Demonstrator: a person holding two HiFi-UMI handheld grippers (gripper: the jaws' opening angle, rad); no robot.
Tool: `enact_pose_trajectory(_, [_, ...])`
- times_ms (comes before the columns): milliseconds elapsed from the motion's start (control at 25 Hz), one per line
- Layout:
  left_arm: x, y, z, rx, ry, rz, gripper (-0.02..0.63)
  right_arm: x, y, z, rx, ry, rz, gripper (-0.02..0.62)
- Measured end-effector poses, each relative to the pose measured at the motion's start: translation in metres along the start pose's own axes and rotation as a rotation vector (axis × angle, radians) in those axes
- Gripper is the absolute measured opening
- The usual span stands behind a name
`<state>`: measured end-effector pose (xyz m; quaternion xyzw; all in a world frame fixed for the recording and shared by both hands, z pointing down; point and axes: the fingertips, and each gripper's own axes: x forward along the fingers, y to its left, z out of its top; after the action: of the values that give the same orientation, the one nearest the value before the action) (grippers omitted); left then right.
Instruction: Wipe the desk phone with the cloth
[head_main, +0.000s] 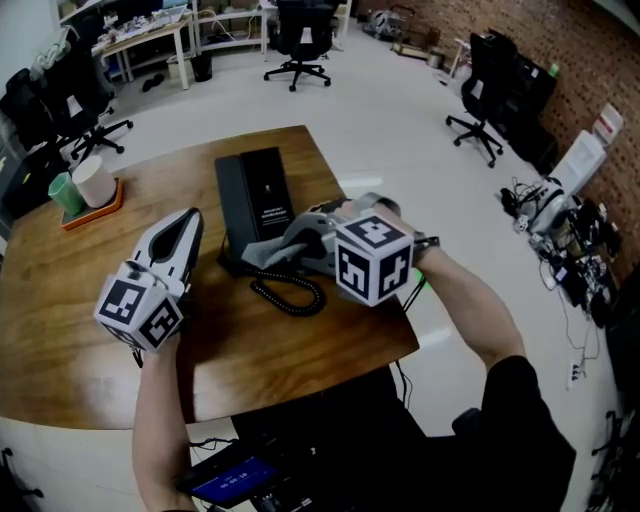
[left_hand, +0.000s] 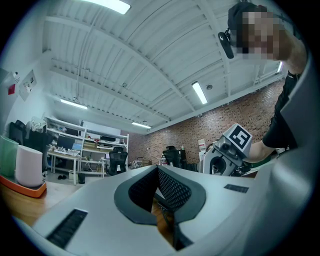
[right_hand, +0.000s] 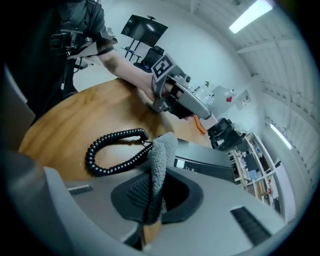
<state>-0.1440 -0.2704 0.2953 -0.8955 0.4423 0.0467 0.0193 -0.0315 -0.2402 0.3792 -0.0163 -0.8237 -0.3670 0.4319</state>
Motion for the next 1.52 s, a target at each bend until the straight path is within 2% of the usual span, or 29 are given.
enact_pose_trajectory(80, [0.000, 0.002, -0.001, 0.001, -0.003, 0.001, -0.011, -0.007, -0.028, -0.005, 0.061, -0.027, -0.071, 0.026])
enact_pose_trajectory(200, [0.000, 0.002, -0.001, 0.001, -0.004, 0.002, -0.011, -0.022, -0.105, -0.028, 0.234, -0.044, -0.319, 0.026])
enact_pose_trajectory(280, [-0.001, 0.002, -0.002, 0.000, -0.005, 0.002, -0.011, -0.027, -0.148, -0.047, 0.334, -0.035, -0.452, 0.026])
enact_pose_trajectory(360, [-0.002, 0.002, -0.002, -0.003, -0.008, 0.005, -0.011, -0.023, -0.177, -0.059, 0.392, -0.026, -0.511, 0.026])
enact_pose_trajectory(480, [-0.002, 0.002, -0.003, -0.007, -0.010, 0.007, -0.011, 0.001, -0.191, -0.073, 0.396, 0.021, -0.495, 0.026])
enact_pose_trajectory(680, [-0.001, 0.000, -0.002, -0.002, -0.009, -0.002, -0.011, 0.012, -0.172, -0.078, 0.368, 0.053, -0.424, 0.025])
enact_pose_trajectory(880, [-0.001, 0.000, -0.001, 0.002, -0.007, -0.002, -0.011, 0.007, -0.118, -0.059, 0.262, 0.073, -0.298, 0.026])
enact_pose_trajectory(1120, [0.000, -0.002, 0.001, -0.001, 0.000, -0.007, -0.011, -0.002, -0.043, -0.029, 0.166, 0.029, -0.175, 0.026])
enact_pose_trajectory(1320, [0.000, -0.002, 0.000, 0.000, 0.001, -0.008, -0.011, -0.010, 0.008, -0.014, 0.038, 0.067, -0.011, 0.026])
enact_pose_trajectory(1360, [0.001, -0.002, 0.000, -0.001, 0.002, -0.009, -0.011, -0.013, 0.003, -0.014, 0.041, 0.061, -0.014, 0.026])
enact_pose_trajectory(1400, [0.001, -0.002, 0.000, -0.001, 0.003, -0.011, -0.011, -0.016, -0.011, -0.015, 0.068, 0.047, -0.052, 0.026])
enact_pose_trajectory(1520, [0.000, -0.001, -0.001, -0.001, 0.002, -0.012, -0.011, -0.027, -0.089, -0.035, 0.239, 0.007, -0.298, 0.026])
